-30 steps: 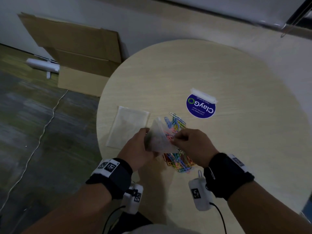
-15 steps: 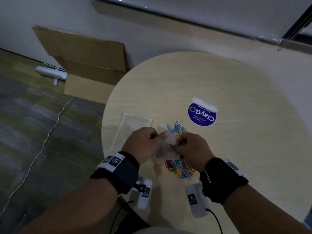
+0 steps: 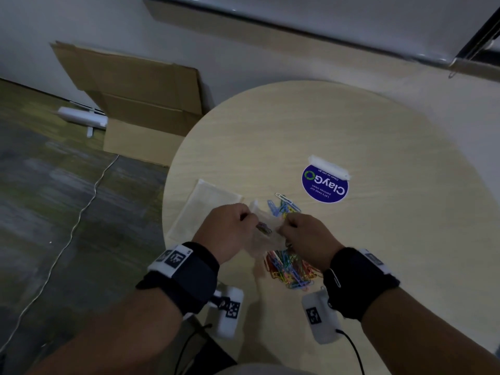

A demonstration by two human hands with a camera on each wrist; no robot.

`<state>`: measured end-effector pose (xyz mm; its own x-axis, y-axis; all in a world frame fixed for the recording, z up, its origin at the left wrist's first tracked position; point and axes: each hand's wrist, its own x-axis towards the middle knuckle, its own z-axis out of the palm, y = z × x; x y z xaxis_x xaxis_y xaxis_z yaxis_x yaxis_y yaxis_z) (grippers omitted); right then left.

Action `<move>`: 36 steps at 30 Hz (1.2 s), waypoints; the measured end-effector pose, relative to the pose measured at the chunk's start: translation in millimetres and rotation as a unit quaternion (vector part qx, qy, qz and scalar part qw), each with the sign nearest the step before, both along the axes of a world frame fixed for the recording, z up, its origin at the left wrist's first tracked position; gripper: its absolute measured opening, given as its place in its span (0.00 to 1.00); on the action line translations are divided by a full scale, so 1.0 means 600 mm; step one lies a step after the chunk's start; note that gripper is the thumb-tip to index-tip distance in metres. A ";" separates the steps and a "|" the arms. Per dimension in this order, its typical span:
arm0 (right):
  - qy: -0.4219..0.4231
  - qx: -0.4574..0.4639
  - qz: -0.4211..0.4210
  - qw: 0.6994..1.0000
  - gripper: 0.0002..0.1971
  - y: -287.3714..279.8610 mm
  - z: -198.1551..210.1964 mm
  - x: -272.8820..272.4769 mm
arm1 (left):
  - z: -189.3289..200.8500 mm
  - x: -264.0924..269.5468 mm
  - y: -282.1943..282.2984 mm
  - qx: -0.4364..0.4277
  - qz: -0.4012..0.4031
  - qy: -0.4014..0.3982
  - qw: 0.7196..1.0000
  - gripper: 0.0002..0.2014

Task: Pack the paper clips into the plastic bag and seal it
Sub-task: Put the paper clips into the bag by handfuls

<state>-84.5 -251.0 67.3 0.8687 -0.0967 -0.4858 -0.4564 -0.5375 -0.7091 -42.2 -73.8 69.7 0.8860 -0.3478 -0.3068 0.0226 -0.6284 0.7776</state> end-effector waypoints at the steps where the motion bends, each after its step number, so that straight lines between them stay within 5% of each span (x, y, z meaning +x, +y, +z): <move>1: 0.008 0.026 -0.018 0.999 0.13 -0.001 -0.007 0.004 | -0.015 0.000 -0.001 -0.032 0.015 0.005 0.999 0.22; 4: 0.034 0.070 -0.058 0.995 0.15 0.000 -0.015 0.006 | -0.054 -0.005 0.008 -0.086 0.076 0.002 0.993 0.25; 8: 0.051 0.163 -0.111 0.979 0.09 0.006 -0.014 0.002 | -0.092 -0.014 0.014 -0.023 -0.024 0.050 0.998 0.57; 11: 0.068 0.294 -0.127 0.945 0.05 0.015 -0.016 -0.002 | -0.117 -0.015 0.012 0.048 -0.068 -0.022 0.996 0.49; 14: 0.060 0.330 -0.094 0.937 0.06 0.013 -0.017 -0.014 | -0.114 -0.018 0.017 0.076 -0.055 -0.044 0.995 0.40; 17: 0.018 0.245 -0.111 0.963 0.14 -0.017 -0.039 -0.031 | -0.108 -0.017 0.026 0.022 -0.019 -0.007 1.000 0.35; 19: -0.024 0.126 -0.085 0.988 0.09 -0.041 -0.057 -0.050 | -0.107 -0.015 0.031 0.000 -0.003 -0.001 1.000 0.31; 22: -0.019 -0.047 0.083 0.995 0.03 -0.044 -0.078 -0.076 | -0.098 -0.015 0.038 -0.027 0.016 -0.004 0.999 0.24; 26: -0.005 -0.046 0.240 0.970 0.12 0.008 -0.101 -0.088 | -0.086 -0.021 0.057 -0.037 0.020 0.001 0.999 0.23; 36: -0.066 -0.068 0.071 0.993 0.11 -0.022 -0.102 -0.063 | -0.106 -0.032 0.078 0.026 -0.028 -0.010 0.999 0.22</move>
<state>-122.1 -264.4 6.0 0.9335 -0.0260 -0.3577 -0.2772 -0.6852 -0.6735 -61.6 -26.7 6.4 0.8715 -0.3815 -0.3080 -0.0290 -0.6672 0.7443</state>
